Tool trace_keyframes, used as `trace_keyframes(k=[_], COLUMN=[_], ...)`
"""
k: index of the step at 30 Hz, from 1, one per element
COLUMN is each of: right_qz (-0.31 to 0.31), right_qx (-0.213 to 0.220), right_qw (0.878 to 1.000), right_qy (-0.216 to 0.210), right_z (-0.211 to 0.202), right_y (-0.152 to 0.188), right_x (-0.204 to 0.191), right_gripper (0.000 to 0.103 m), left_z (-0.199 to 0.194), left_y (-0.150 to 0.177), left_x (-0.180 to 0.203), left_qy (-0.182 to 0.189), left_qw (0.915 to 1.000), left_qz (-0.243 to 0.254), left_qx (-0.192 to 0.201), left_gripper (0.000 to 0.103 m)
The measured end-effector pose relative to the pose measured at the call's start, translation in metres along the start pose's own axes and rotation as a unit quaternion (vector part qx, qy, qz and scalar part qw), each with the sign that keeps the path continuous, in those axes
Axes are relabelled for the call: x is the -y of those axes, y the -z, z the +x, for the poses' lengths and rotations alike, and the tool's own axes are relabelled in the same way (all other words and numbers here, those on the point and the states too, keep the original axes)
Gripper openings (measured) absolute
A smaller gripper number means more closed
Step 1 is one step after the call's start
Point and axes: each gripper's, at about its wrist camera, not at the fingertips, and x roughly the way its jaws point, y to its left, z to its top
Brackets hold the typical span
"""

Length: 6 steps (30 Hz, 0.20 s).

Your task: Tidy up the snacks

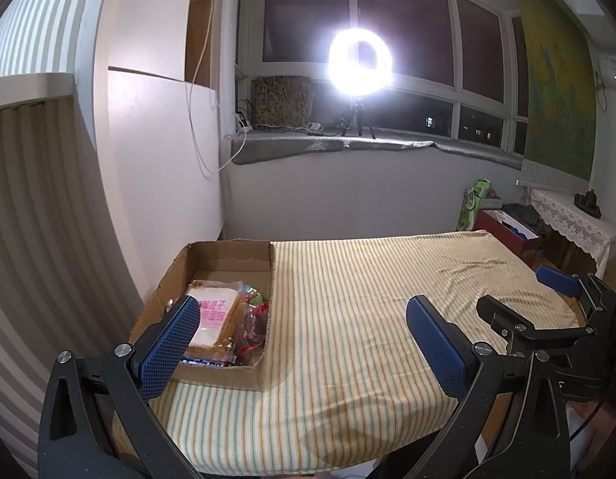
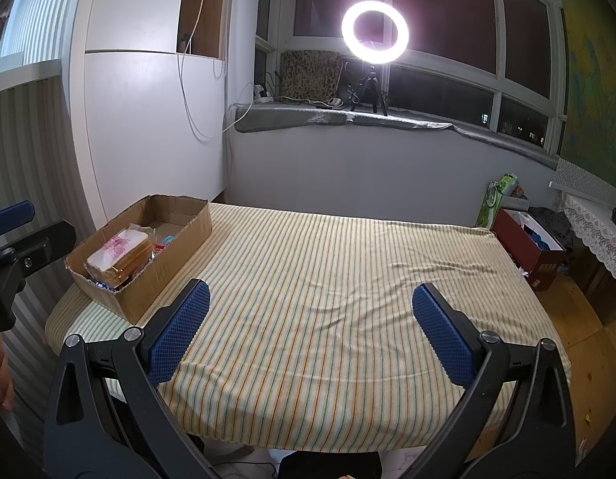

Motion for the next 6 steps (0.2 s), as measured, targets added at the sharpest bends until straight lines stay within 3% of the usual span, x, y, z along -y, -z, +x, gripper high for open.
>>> trace_keyframes(k=[6], right_qz=[0.001], right_qx=[-0.001], right_qw=[1.000], right_qy=[0.001], right_z=[0.0005], right_y=[0.0018], right_x=[0.0008], right_gripper=[0.103], left_z=[-0.0043], left_y=[0.0021], left_x=[0.0042], left_qy=[-0.006], left_qw=[0.9997], left_qz=[0.014], left_qx=[0.016], left_gripper=[0.102])
